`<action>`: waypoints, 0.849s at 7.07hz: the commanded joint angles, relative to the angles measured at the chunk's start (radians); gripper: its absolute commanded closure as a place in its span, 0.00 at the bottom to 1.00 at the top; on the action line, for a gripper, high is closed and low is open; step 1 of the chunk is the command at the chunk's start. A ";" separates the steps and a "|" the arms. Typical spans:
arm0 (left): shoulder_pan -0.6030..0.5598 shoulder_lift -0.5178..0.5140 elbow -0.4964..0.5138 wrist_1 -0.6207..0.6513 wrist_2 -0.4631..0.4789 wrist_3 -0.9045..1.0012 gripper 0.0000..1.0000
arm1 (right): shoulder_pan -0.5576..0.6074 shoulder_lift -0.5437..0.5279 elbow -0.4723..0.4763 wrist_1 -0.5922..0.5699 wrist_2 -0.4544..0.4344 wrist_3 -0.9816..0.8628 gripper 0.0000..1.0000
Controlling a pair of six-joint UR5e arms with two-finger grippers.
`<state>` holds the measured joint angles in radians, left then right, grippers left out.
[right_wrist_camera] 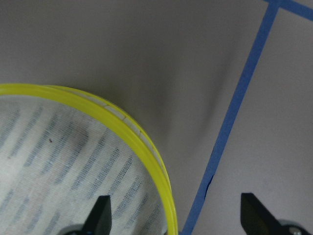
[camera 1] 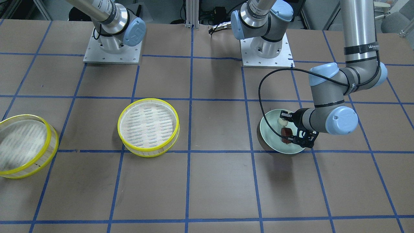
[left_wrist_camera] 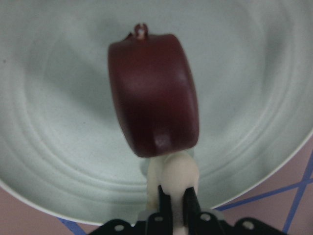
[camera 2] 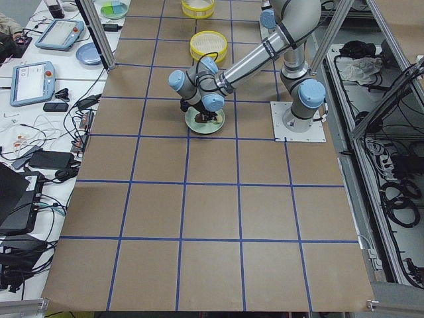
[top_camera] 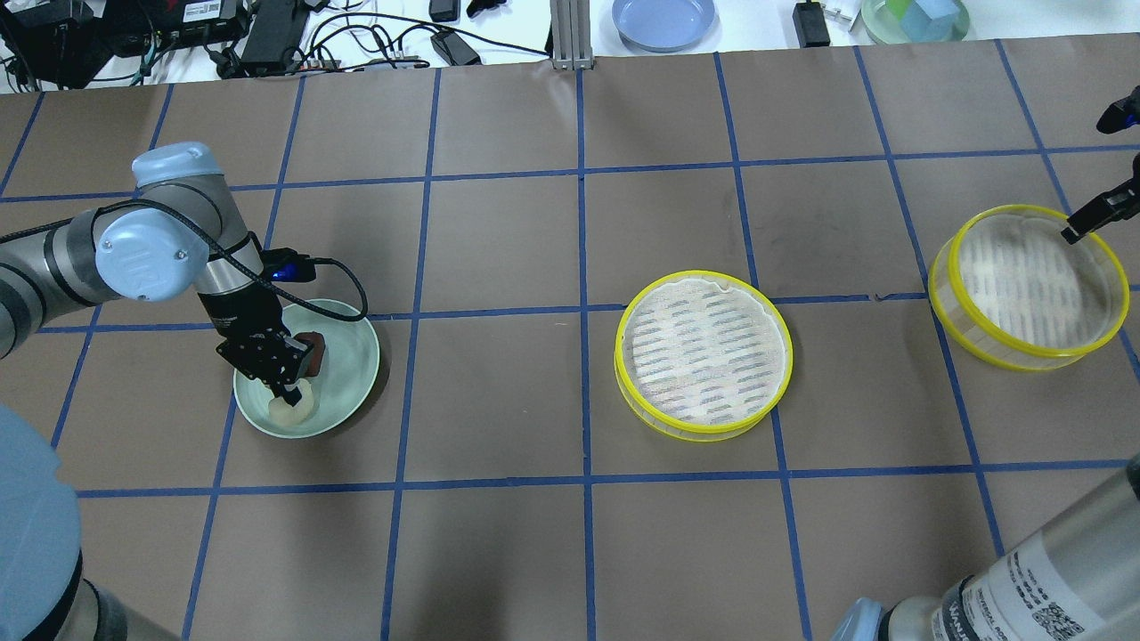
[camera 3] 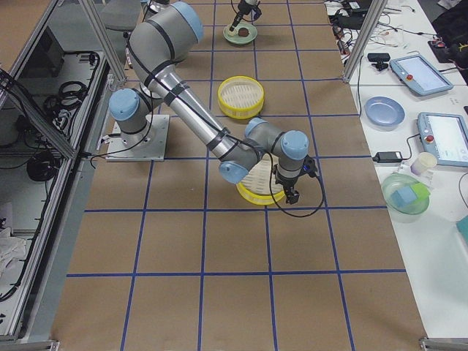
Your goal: Stack buns with steamer
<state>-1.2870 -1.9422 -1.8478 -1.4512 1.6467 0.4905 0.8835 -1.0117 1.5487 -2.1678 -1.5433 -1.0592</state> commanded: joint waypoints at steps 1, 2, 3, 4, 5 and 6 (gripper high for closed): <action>0.000 0.009 0.097 -0.078 -0.069 -0.061 1.00 | -0.012 0.028 0.001 -0.010 -0.003 -0.018 0.71; -0.008 0.019 0.142 -0.133 -0.130 -0.216 1.00 | -0.012 0.027 0.001 -0.007 -0.007 -0.018 0.97; -0.040 0.043 0.169 -0.141 -0.190 -0.313 1.00 | -0.012 0.025 0.001 -0.001 -0.006 -0.015 1.00; -0.090 0.071 0.203 -0.141 -0.235 -0.431 1.00 | -0.011 0.018 -0.001 0.005 -0.003 -0.013 1.00; -0.162 0.097 0.240 -0.140 -0.293 -0.540 1.00 | -0.012 -0.002 -0.001 0.023 -0.004 -0.012 1.00; -0.231 0.106 0.261 -0.127 -0.347 -0.634 1.00 | -0.011 -0.036 0.001 0.079 -0.003 0.002 1.00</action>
<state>-1.4362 -1.8559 -1.6200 -1.5871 1.3666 -0.0194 0.8720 -1.0143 1.5483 -2.1380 -1.5473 -1.0683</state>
